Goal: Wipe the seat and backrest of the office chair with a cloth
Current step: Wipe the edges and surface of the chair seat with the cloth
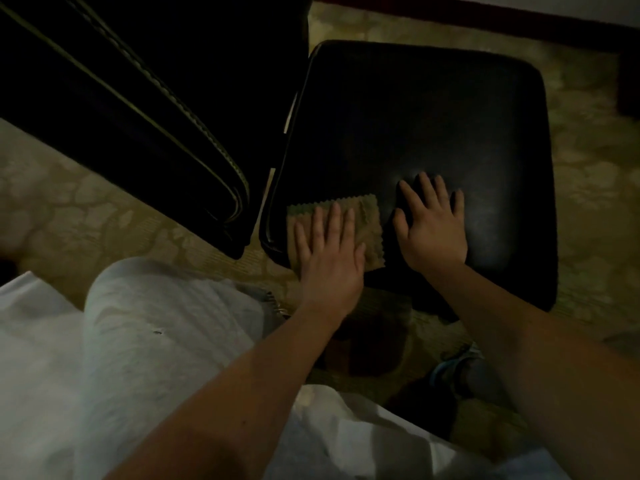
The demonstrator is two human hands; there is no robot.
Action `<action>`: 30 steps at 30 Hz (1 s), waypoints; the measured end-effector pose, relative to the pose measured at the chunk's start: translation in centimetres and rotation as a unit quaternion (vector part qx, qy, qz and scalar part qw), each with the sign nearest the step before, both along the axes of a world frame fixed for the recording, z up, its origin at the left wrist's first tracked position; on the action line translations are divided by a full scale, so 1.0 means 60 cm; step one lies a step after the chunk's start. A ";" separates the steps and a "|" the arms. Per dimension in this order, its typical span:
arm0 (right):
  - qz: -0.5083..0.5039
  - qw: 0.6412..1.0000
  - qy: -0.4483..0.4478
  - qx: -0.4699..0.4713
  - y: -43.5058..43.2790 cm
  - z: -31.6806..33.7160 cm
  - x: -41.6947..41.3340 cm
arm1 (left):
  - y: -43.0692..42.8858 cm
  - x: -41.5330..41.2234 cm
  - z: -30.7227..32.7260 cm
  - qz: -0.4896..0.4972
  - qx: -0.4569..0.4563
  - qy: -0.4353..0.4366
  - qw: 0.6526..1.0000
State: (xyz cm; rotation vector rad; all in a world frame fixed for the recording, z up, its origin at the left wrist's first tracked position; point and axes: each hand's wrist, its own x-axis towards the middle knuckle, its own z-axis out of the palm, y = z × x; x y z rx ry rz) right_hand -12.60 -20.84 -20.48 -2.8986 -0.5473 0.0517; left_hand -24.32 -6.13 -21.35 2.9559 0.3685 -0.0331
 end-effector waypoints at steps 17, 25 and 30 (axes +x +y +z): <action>0.119 0.992 0.031 0.039 0.072 0.020 0.014 | 0.061 0.000 0.000 0.008 -0.011 0.001 1.000; 0.121 0.991 0.020 0.056 0.073 0.004 0.013 | 0.156 0.004 0.007 -0.130 0.020 0.032 0.991; 0.111 0.993 0.012 0.042 0.080 0.001 0.009 | 0.089 0.002 0.004 -0.007 -0.010 0.028 1.000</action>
